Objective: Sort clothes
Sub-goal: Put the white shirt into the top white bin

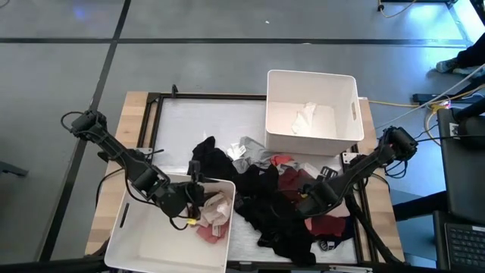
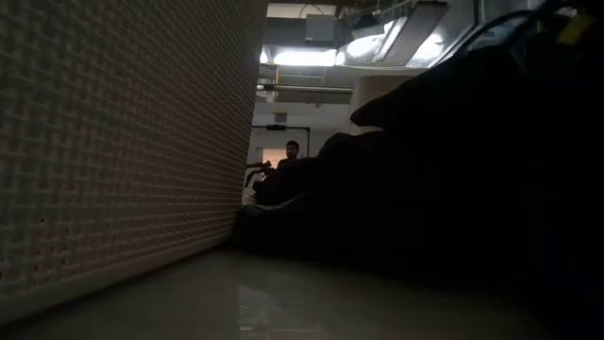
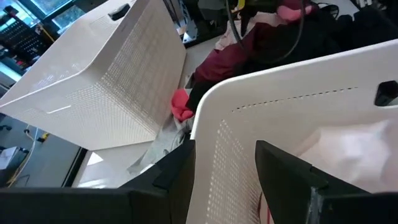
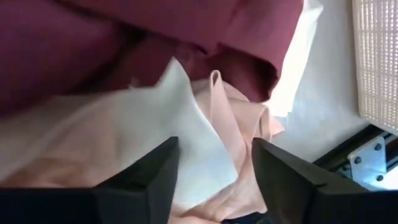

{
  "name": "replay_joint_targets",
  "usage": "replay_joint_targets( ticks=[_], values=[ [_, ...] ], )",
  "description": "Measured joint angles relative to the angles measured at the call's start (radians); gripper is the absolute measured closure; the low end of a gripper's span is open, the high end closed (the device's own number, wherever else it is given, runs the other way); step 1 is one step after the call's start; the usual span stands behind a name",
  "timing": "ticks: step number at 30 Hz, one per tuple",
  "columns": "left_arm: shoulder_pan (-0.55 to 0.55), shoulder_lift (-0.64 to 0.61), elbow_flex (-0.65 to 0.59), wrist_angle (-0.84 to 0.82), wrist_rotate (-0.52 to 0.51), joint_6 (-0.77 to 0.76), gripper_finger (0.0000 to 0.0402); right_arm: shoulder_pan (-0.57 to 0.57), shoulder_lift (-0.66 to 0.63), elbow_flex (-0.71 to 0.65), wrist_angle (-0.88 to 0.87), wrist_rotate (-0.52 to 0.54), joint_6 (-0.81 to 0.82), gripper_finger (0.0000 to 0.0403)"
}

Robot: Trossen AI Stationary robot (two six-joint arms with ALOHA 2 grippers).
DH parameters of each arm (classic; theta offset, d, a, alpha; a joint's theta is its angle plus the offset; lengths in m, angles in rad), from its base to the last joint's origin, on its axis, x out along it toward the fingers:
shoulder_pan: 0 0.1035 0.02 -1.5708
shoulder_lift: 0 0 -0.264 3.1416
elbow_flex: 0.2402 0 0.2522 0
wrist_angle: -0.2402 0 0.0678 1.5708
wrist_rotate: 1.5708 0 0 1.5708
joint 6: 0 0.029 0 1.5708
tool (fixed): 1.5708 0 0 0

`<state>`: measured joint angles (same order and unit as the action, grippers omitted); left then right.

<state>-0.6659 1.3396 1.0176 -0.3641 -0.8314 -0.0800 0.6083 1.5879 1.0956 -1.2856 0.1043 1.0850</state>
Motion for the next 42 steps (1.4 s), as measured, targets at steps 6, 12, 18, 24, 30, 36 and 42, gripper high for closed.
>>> replay_joint_targets(
  ticks=[6, 12, 18, 24, 30, 36, 42],
  values=[
    [0.000, 0.000, 0.000, 0.000, 0.001, -0.002, 0.0245, 0.000, 0.000, -0.007, 0.035, 0.027, -0.068, 0.0317],
    [0.000, 0.000, 0.000, 0.001, 0.001, 0.001, 0.0245, 0.000, 0.000, 0.002, 0.019, 0.035, -0.099, 0.0390],
    [0.000, 0.000, 0.000, 0.002, 0.001, 0.001, 0.0245, 0.001, -0.003, 0.097, -0.037, 0.035, -0.132, 0.0397],
    [0.000, 0.000, 0.000, 0.001, 0.001, -0.002, 0.0245, 0.000, -0.009, 0.143, -0.021, -0.042, -0.114, 0.0374],
    [0.000, 0.000, 0.000, 0.001, 0.001, -0.002, 0.0245, 0.000, -0.009, 0.141, -0.036, -0.051, -0.125, 0.0396],
    [0.000, 0.000, 0.000, 0.001, 0.001, -0.002, 0.0245, 0.000, -0.009, 0.152, -0.066, -0.043, -0.139, 0.0396],
    [0.000, 0.000, 0.000, 0.002, 0.001, -0.002, 0.0245, 0.001, -0.009, 0.140, -0.066, 0.016, -0.086, 0.0390]
  ],
)
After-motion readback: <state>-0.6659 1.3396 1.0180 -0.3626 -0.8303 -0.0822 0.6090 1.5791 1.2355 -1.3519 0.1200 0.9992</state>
